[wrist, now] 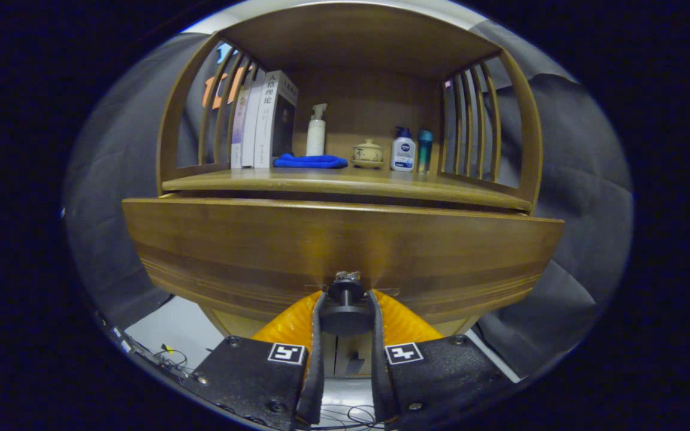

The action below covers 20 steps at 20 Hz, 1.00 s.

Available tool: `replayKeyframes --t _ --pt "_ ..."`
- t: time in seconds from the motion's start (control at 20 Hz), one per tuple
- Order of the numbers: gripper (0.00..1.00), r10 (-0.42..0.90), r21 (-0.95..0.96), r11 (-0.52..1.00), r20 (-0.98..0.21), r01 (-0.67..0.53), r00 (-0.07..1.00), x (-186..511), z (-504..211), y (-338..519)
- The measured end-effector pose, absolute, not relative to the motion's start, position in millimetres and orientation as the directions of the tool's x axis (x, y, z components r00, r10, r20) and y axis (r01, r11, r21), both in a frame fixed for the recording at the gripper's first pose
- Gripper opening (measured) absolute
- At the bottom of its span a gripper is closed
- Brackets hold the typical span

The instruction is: Pull open the drawer, take out the items inside it, and place them on the countertop above the cabinet.

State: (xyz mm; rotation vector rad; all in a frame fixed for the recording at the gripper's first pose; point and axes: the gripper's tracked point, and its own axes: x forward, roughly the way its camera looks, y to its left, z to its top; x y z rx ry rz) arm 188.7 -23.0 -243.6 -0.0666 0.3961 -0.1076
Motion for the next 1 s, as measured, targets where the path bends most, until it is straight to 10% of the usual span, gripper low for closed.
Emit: replayKeyframes --t 1.0 --pt "0.36 -0.033 -0.036 0.999 -0.403 0.020 0.915 71.0 -253.9 -9.5"
